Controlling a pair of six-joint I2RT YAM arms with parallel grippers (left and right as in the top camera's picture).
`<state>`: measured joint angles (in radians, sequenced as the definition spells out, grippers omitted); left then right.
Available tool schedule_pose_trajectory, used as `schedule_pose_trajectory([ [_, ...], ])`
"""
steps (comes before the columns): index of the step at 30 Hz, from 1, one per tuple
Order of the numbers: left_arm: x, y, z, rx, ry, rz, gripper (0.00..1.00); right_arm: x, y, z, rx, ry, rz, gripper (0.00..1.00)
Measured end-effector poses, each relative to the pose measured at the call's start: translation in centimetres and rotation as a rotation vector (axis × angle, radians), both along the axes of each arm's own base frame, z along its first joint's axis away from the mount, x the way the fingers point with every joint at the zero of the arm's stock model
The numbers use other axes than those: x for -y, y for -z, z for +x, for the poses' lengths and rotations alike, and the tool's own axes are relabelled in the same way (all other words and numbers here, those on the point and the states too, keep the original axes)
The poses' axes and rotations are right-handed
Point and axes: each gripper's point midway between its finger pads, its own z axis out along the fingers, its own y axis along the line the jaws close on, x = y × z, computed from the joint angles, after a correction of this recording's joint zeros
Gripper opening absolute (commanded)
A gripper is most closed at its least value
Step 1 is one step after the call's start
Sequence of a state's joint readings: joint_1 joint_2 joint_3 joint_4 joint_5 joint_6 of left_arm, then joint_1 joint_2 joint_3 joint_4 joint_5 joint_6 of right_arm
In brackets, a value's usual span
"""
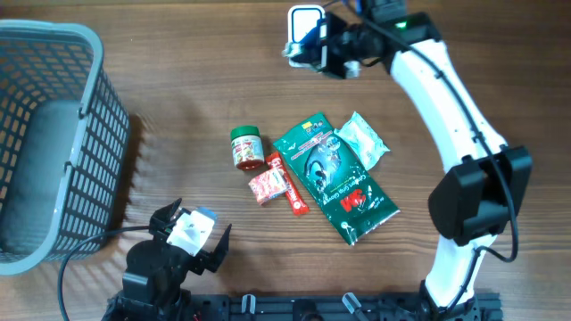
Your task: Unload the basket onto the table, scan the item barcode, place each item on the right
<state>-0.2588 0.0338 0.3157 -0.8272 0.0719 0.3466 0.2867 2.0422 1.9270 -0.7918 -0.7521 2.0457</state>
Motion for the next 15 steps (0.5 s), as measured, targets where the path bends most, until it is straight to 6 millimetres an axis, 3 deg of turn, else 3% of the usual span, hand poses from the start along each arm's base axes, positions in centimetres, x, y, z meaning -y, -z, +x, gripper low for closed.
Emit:
schedule_pose_trajectory([
  [2, 0.0, 0.0, 0.0, 0.0, 0.0, 0.0, 1.0, 2.8, 0.8, -0.4, -0.106, 0.046, -0.002, 0.04],
  [6, 0.0, 0.0, 0.0, 0.0, 0.0, 0.0, 1.0, 7.7, 3.1, -4.7, -0.451, 0.138, -0.055, 0.04],
  [8, 0.0, 0.0, 0.0, -0.001, 0.0, 0.0, 1.0, 11.8, 3.7, -7.3, -0.659, 0.229, -0.079, 0.04],
  [9, 0.0, 0.0, 0.0, 0.0, 0.0, 0.0, 1.0, 13.2, 3.7, -7.0, -0.655, 0.249, -0.072, 0.04],
  [11, 0.0, 0.0, 0.0, 0.0, 0.0, 0.0, 1.0, 15.4, 3.6, -6.1, -0.537, 0.207, -0.074, 0.04],
  [13, 0.0, 0.0, 0.0, -0.001, 0.0, 0.0, 1.0, 15.5, 3.0, -2.1, -0.054, -0.025, -0.121, 0.04],
  [14, 0.0, 0.0, 0.0, -0.002, 0.0, 0.001, 1.0, 14.9, 2.1, 0.7, 0.267, -0.16, -0.176, 0.04],
  [15, 0.0, 0.0, 0.0, 0.0, -0.001, 0.001, 1.0, 14.2, 1.4, 2.3, 0.47, -0.248, -0.225, 0.05],
])
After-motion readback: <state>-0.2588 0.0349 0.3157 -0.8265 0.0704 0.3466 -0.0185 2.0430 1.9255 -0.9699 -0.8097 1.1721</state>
